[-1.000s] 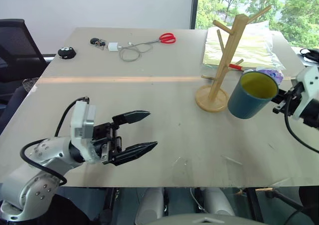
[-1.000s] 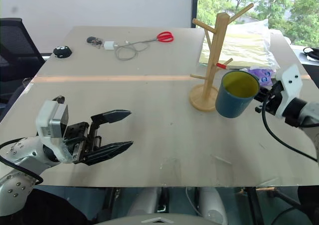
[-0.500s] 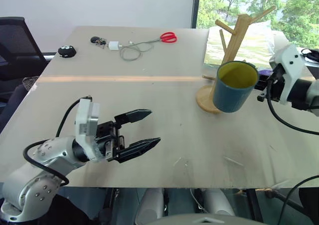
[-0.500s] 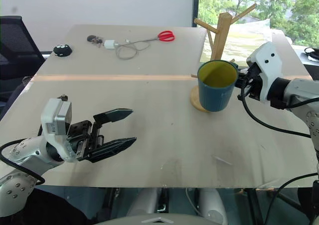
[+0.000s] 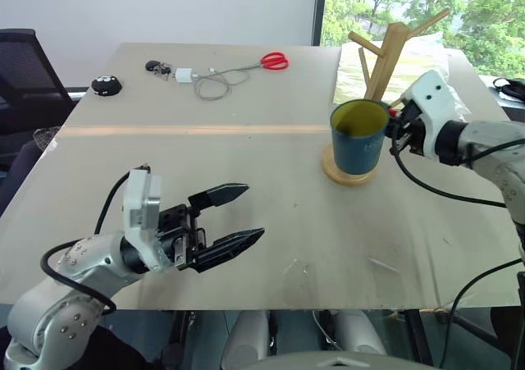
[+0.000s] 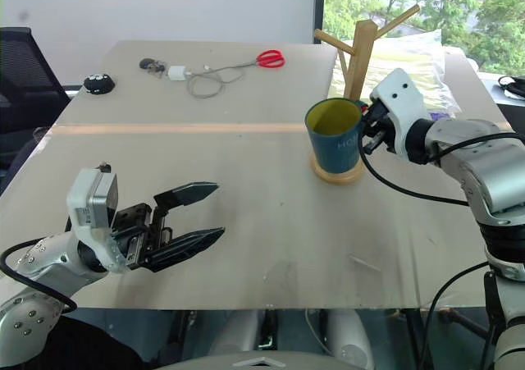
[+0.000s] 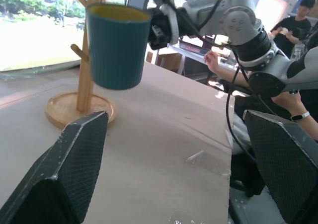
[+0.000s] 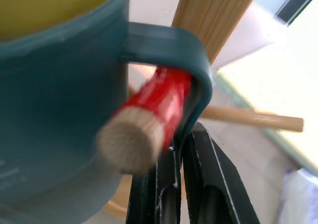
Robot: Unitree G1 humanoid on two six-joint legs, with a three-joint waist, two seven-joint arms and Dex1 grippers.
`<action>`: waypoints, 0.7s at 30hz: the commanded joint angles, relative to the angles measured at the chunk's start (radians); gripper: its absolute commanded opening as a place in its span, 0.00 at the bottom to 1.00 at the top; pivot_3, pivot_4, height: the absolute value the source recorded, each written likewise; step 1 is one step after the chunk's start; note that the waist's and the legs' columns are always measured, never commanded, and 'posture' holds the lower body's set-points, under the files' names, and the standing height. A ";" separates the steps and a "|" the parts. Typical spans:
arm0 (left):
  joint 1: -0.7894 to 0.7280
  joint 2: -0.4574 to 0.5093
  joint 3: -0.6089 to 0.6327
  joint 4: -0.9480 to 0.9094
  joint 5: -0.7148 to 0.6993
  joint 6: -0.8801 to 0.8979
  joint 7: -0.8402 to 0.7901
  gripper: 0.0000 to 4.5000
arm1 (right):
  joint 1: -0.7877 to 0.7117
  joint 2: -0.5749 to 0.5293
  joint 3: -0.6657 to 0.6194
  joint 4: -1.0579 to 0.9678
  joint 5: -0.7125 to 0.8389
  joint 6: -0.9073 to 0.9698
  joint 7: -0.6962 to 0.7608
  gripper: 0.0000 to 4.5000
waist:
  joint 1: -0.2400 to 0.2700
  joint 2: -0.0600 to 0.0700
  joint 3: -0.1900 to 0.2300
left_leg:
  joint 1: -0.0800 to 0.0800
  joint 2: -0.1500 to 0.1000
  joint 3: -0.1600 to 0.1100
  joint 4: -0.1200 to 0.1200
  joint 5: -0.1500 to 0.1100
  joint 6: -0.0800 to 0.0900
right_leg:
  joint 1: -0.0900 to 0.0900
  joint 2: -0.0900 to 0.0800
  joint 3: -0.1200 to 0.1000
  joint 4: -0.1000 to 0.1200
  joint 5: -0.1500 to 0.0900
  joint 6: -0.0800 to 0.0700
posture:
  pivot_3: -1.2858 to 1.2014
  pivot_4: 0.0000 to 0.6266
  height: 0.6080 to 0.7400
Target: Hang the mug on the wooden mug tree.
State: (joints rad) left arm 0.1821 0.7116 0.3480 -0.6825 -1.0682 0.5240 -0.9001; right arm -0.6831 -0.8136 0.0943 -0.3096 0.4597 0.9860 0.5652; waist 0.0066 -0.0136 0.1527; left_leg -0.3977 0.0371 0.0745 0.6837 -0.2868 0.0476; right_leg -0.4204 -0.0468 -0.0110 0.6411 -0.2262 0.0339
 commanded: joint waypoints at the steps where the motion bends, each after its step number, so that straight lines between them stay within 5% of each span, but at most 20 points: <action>1: 0.016 -0.020 0.052 -0.024 -0.007 -0.055 -0.019 1.00 | 0.013 -0.026 -0.019 -0.016 -0.027 -0.010 0.022 0.32 | 0.005 0.000 0.000 | 0.000 0.000 0.000 0.000 0.000 0.000 | 0.000 0.000 0.000 0.000 0.000 0.000 | 0.52 0.24 1.00; 6: 0.058 -0.032 0.081 -0.004 0.014 -0.084 -0.044 1.00 | 0.107 -0.055 -0.147 -0.074 -0.004 -0.080 0.064 0.81 | 0.008 -0.001 0.000 | 0.000 0.000 0.000 0.000 -0.001 0.001 | 0.000 0.000 0.000 -0.001 0.000 0.000 | 0.52 0.24 1.00; 15: 0.084 -0.005 0.075 0.119 0.151 -0.066 0.019 1.00 | 0.546 -0.064 -0.551 -0.175 0.132 -0.278 0.313 0.81 | 0.008 -0.001 -0.001 | 0.001 0.000 -0.001 0.000 -0.002 0.004 | 0.001 0.000 -0.001 0.000 0.000 0.000 | 0.52 0.24 1.00; 21: 0.080 0.013 0.026 0.235 0.312 -0.104 0.010 1.00 | 0.884 0.023 -0.607 -0.118 -0.005 -0.564 0.371 0.81 | 0.007 -0.002 -0.001 | 0.003 0.000 -0.001 0.000 -0.002 0.004 | 0.004 0.000 -0.001 0.000 -0.001 0.002 | 0.52 0.24 1.00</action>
State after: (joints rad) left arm 0.2707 0.7088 0.3777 -0.4471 -0.7897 0.4488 -0.8787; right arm 0.1885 -0.7906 -0.4764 -0.4205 0.4808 0.5013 0.9220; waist 0.0132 -0.0155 0.1518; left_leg -0.3943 0.0371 0.0737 0.6837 -0.2891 0.0514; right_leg -0.4163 -0.0467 -0.0119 0.6409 -0.2281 0.0374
